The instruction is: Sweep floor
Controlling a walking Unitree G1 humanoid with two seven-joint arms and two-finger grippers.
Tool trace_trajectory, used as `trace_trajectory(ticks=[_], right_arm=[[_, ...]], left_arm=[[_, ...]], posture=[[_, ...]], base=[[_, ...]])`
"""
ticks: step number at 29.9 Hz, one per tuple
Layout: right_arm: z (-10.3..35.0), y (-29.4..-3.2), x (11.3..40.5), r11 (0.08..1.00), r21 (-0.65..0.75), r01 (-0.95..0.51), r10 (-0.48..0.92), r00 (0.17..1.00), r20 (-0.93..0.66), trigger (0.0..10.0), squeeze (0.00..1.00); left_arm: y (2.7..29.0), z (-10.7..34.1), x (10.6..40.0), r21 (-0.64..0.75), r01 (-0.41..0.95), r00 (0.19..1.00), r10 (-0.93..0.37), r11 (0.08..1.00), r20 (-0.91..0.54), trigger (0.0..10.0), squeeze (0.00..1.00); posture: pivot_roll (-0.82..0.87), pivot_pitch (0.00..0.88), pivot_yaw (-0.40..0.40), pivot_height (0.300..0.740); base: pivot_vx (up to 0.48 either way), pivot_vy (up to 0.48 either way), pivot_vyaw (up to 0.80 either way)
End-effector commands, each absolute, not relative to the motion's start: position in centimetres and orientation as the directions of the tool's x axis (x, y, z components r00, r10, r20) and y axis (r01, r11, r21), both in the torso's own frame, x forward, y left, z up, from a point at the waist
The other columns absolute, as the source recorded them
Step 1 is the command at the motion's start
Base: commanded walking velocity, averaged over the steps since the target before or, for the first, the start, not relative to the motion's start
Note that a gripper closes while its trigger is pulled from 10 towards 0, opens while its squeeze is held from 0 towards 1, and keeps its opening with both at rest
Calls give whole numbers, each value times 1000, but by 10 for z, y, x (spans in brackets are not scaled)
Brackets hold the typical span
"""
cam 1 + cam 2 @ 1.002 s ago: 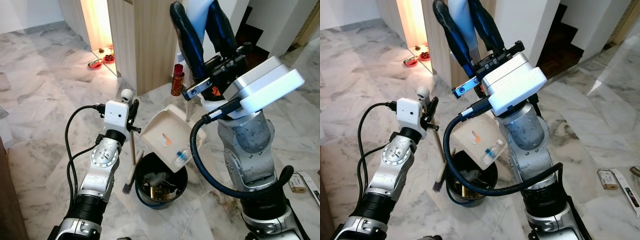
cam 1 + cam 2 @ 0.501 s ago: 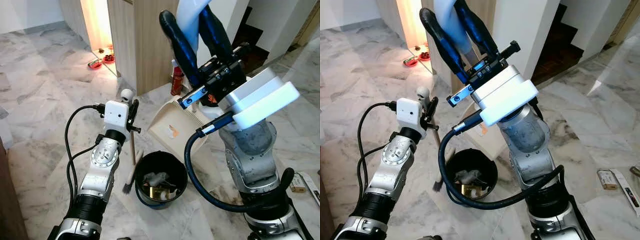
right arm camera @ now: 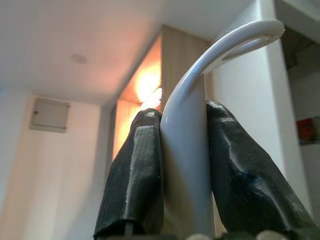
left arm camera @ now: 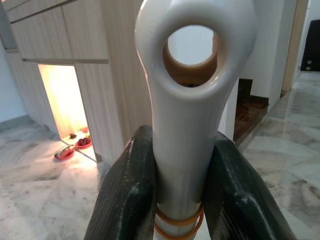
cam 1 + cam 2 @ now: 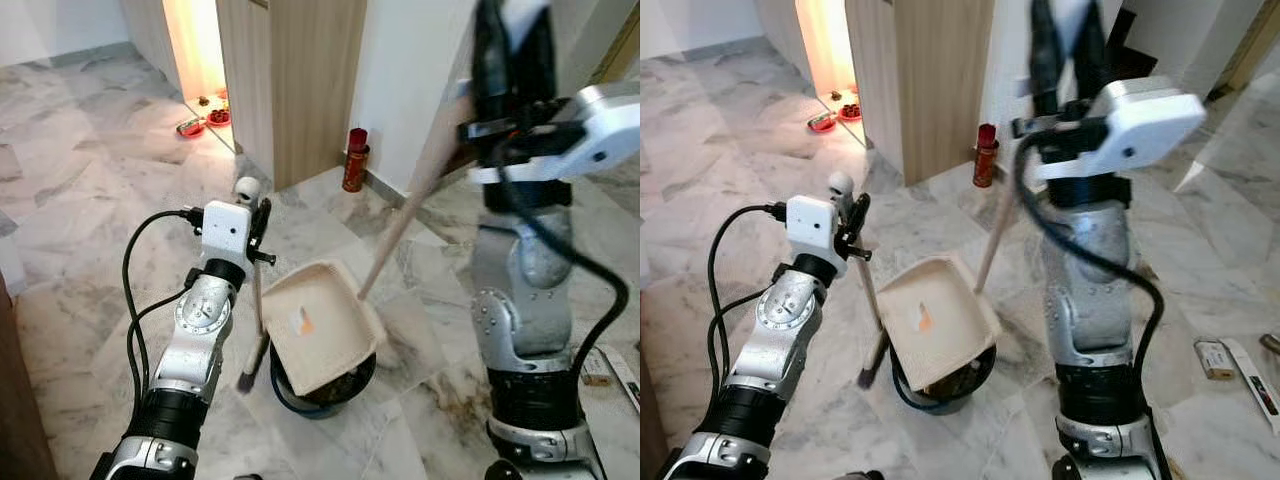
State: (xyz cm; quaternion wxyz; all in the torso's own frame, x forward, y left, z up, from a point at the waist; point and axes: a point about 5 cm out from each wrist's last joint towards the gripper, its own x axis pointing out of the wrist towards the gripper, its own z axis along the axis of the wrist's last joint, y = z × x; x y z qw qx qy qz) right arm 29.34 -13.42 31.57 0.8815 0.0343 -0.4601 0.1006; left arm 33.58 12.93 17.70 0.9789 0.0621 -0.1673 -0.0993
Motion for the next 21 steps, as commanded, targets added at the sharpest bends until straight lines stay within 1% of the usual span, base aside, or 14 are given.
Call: trace_trajectory(ticks=[1,5,10,16,21], right_arm=[[328,-142,286,985,3,-174,87,510,855,10000,0],[329,-147,286,990,4,-140,68,508,859,10000,0],[334,-163,286,999,26,-43,-1,503,864,10000,0],[330,-180,285,998,37,58,-62,528,847,10000,0],[326,-200,282,983,72,167,-152,538,829,10000,0]], left_arm=[[124,189,334,155,189,898,-235,970,372,10000,0],[125,190,334,158,187,898,-234,969,372,10000,0],[127,190,335,169,176,900,-229,970,372,10000,0],[132,190,335,177,154,905,-210,972,371,10000,0],[136,189,334,180,134,908,-193,975,372,10000,0]], posture=[[152,86,-73,740],[154,85,-69,740],[157,79,-67,740],[155,67,-64,740],[158,54,-61,740]], base=[[0,0,0],[0,0,0],[0,0,0],[0,0,0],[0,0,0]])
